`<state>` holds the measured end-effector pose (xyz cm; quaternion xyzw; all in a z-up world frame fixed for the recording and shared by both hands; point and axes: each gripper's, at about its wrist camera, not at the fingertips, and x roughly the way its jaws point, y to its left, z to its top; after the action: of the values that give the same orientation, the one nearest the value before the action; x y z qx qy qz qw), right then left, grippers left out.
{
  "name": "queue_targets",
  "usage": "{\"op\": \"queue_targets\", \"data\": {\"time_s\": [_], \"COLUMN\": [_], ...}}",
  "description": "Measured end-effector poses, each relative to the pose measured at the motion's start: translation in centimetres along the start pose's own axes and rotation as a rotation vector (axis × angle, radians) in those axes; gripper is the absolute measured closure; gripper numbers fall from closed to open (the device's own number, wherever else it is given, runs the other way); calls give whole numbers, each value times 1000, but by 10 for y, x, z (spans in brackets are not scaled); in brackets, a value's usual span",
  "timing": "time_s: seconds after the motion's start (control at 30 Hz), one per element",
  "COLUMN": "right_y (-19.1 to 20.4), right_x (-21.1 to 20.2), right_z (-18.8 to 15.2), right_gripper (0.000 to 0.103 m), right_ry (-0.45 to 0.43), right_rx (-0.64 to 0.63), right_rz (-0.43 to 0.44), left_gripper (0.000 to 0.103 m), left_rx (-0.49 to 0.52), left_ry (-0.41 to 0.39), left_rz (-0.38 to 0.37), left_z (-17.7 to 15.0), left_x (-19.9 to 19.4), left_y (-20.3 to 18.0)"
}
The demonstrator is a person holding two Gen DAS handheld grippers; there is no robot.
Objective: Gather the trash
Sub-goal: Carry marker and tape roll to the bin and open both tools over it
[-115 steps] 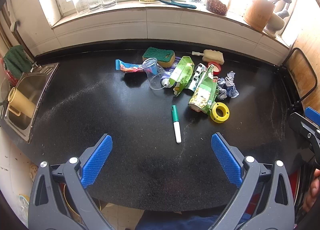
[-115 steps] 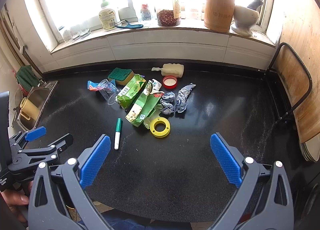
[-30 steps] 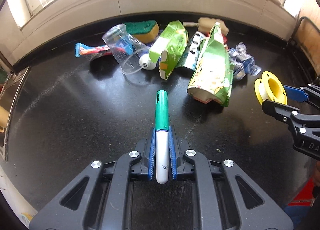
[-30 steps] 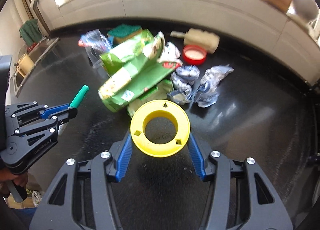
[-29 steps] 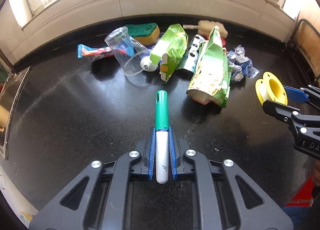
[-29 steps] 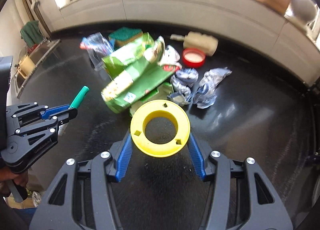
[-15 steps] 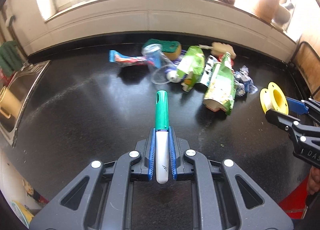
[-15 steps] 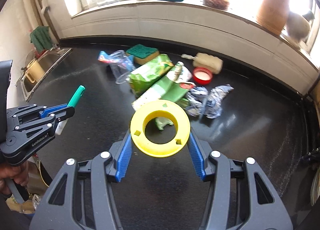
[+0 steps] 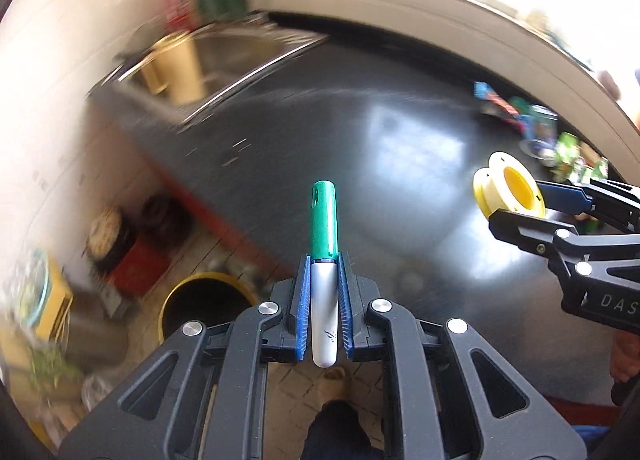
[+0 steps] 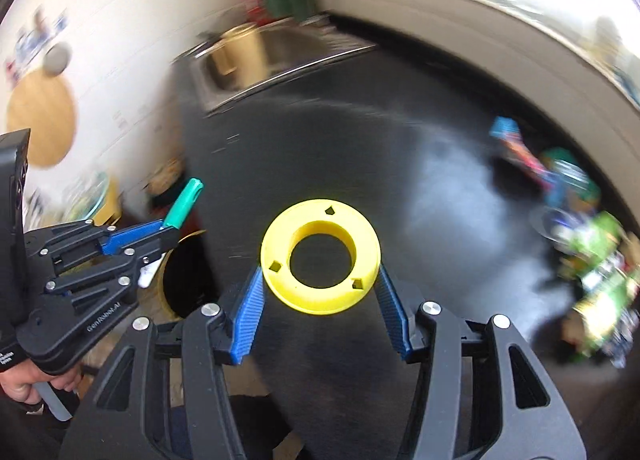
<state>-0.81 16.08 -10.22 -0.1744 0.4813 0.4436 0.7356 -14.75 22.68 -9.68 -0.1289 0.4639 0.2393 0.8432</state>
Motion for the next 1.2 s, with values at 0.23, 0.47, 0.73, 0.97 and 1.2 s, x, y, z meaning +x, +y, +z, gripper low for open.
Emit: {"op": "queue_targets", "data": {"time_s": [0.23,0.47,0.73,0.97,1.2], "right_y": [115,183,205,213,204], "right_x": [72,146,196,200,174], "right_z": [24,44,55,71,74], "right_gripper": [50,50,50,32,26], "right_ry": [161,285,351,345,321], "right_rx": [-154,-208,-207,-224,-203], "right_rz": [197,216,191,177,183], "left_gripper": [90,90,90,77,27], "left_rx": [-242,-386,-447,-461,-447], "left_ry": [87,150,167,188,184], "left_rz": [91,84,55,24,54], "left_z": [-60,-111,-124,-120,-116], "left_x": [17,61,89,106,100], "left_y": [109,191,227,239,238]}}
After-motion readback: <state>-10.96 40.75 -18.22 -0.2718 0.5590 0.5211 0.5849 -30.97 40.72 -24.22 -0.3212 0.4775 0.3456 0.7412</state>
